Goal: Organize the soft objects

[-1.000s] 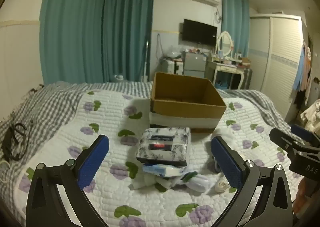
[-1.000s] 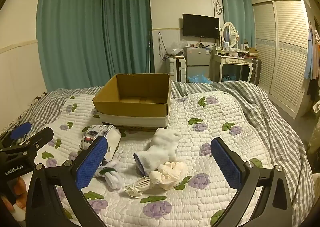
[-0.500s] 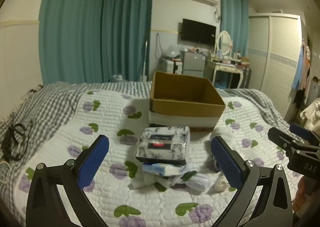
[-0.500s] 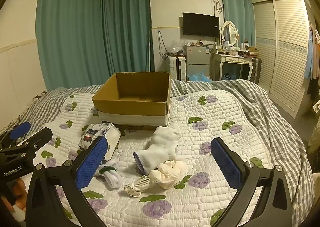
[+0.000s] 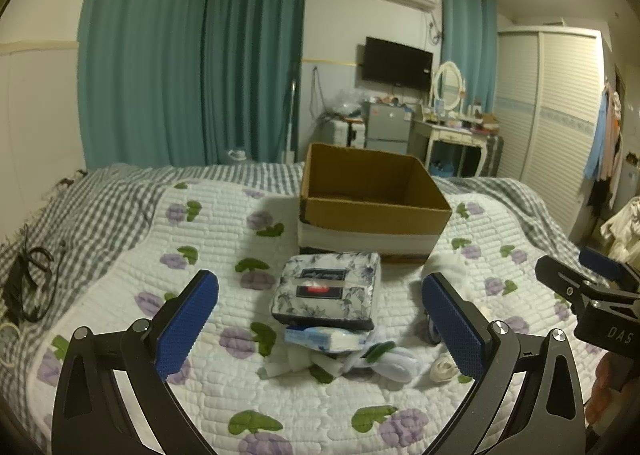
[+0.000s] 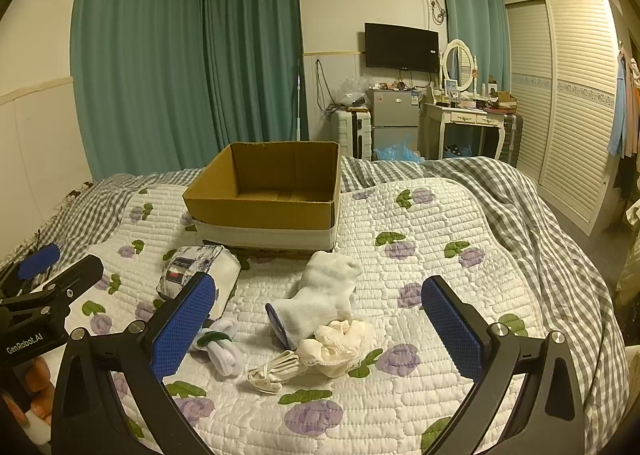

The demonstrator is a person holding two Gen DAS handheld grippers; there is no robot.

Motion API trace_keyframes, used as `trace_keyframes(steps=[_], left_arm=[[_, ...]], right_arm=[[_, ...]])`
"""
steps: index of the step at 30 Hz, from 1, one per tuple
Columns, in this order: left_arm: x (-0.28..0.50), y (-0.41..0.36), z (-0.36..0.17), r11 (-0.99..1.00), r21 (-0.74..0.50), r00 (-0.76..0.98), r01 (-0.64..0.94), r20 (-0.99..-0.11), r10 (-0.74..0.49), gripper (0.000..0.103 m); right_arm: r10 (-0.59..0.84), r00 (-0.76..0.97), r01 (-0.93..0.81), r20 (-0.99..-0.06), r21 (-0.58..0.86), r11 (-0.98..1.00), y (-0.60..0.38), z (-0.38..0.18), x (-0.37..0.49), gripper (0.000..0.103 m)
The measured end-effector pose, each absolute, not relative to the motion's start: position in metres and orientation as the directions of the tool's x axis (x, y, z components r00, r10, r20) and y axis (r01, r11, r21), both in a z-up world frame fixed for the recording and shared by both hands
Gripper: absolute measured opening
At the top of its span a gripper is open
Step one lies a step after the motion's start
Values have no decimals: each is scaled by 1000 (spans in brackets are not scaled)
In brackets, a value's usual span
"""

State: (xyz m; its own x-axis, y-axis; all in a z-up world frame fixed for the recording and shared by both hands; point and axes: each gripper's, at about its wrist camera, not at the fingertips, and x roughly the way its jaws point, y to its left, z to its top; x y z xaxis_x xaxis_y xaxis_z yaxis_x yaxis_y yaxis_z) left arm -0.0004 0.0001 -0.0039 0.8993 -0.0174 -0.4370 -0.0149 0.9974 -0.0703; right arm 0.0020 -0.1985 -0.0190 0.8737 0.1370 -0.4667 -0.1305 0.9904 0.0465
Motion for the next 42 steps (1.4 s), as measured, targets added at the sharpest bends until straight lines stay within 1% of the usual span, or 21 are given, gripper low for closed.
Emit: trace_keyframes(steps=[42], left_arm=[[-3,3,-6,998,-69,897,-16,-442,-16,103]], right_arm=[[133,868,-121,-479,55,991,-202,-19,4,103]])
